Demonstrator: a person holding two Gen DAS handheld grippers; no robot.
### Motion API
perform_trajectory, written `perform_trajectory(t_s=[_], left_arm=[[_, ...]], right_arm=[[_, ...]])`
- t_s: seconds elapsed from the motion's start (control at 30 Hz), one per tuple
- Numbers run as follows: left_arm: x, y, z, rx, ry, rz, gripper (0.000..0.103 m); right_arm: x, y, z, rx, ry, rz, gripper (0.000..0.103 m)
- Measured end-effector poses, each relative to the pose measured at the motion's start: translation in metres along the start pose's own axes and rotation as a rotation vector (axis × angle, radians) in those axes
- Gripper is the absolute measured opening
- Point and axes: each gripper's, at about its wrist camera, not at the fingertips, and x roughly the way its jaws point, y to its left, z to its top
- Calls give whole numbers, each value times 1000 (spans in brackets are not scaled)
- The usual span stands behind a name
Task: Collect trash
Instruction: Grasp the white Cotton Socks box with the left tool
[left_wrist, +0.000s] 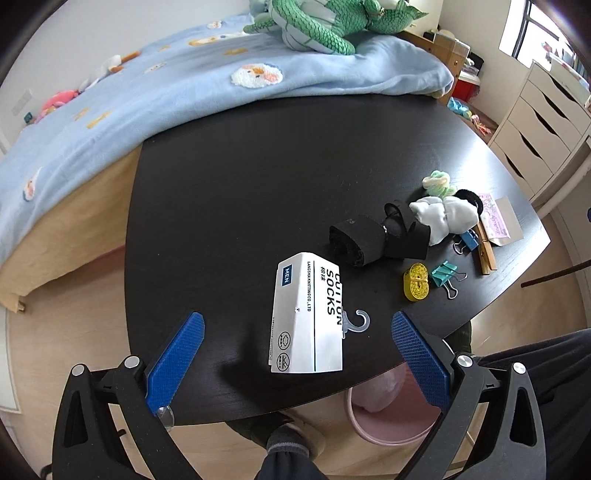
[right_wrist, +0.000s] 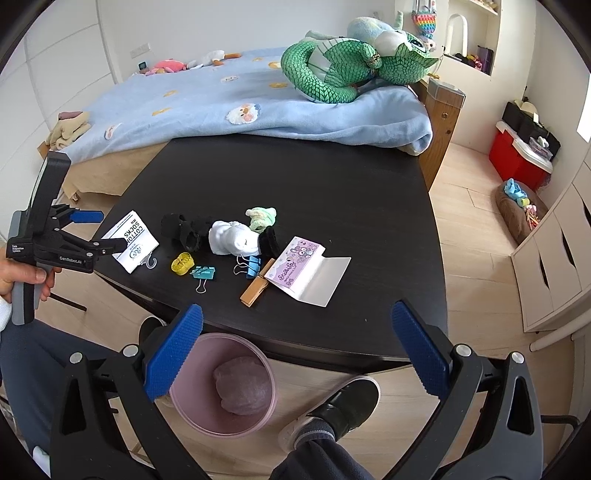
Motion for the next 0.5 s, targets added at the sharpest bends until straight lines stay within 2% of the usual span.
perform_trajectory(t_s=[0.1,0.17,0.2,0.27,0.3,0.33,0.4,0.43,0.5], left_arm=[[8,2,1,4,19,18,97],[11,4,1,4,22,18,90],[12,5,1,6,25,22,82],[13,4,1,8,28,20,75],[14,4,0,8,26,18,67],[14,4,0,7,27,16,54],[13,4,-1,2,20,18,41],[13,6,0,5,14,26,36],[10,5,0,7,2,23,33]], right_arm=[[1,0,0,-1,3,-1,100],[3,0,0,0,7,1,100],[3,0,0,1,9,1,100],[5,-1,0,3,12,1,100],[6,-1,1,5,13,3,100],[7,-2,1,6,14,5,100],[9,-2,2,8,17,5,100],[10,-2,2,10,19,6,100],[13,-4,3,17,24,14,100]])
